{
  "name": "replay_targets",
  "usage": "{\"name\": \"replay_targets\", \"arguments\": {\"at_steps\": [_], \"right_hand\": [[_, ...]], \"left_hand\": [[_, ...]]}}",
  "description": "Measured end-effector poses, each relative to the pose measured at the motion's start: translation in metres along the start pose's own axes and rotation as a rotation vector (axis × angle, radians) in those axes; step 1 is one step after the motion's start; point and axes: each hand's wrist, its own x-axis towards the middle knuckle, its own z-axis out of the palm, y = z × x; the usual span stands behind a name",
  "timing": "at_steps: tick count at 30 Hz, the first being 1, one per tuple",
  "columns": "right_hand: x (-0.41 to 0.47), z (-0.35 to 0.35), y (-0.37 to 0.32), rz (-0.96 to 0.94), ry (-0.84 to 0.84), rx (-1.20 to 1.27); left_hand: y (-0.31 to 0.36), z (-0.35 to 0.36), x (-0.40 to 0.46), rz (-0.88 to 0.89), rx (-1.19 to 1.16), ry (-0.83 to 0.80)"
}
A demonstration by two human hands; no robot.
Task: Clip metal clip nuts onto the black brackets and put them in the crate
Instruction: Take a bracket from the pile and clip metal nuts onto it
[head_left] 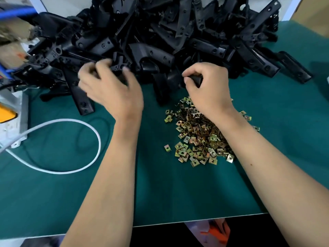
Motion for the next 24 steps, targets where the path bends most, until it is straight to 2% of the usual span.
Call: {"name": "replay_targets", "arguments": {"at_steps": [2, 4, 7, 11, 14, 16, 19, 21, 24], "right_hand": [[0.001, 0.001, -0.006, -0.067, 0.004, -0.01], [0.002, 0.004, -0.012, -0.078, -0.035, 0.069], [0.007, 0.01, -0.02, -0.055, -0.077, 0.178], [0.01, 0.014, -0.013, 0.004, -0.079, 0.128], [0.007, 0.013, -0.005, 0.108, -0.025, 0.093], [0.009, 0.009, 0.002, 0.248, 0.032, 0.159], [0.013, -0.004, 0.014, 0.435, 0.066, 0.262], [0.015, -0.015, 0.025, 0.458, 0.069, 0.244], [0.015, -0.025, 0.039, 0.451, 0.002, 0.188]], "left_hand": [[0.008, 0.001, -0.008, 0.316, -0.098, -0.017], [0.016, 0.005, -0.016, 0.527, -0.178, -0.16], [0.019, 0.011, -0.022, 0.575, -0.219, -0.32], [0.011, 0.011, -0.017, 0.407, -0.26, -0.362], [0.005, 0.012, -0.013, 0.198, -0.242, -0.288], [0.0, 0.012, -0.01, 0.01, -0.286, -0.248], [-0.003, 0.01, -0.005, -0.265, -0.303, -0.067], [-0.004, 0.007, 0.0, -0.381, -0.35, 0.012], [-0.008, 0.008, 0.009, -0.52, -0.472, 0.0]]}}
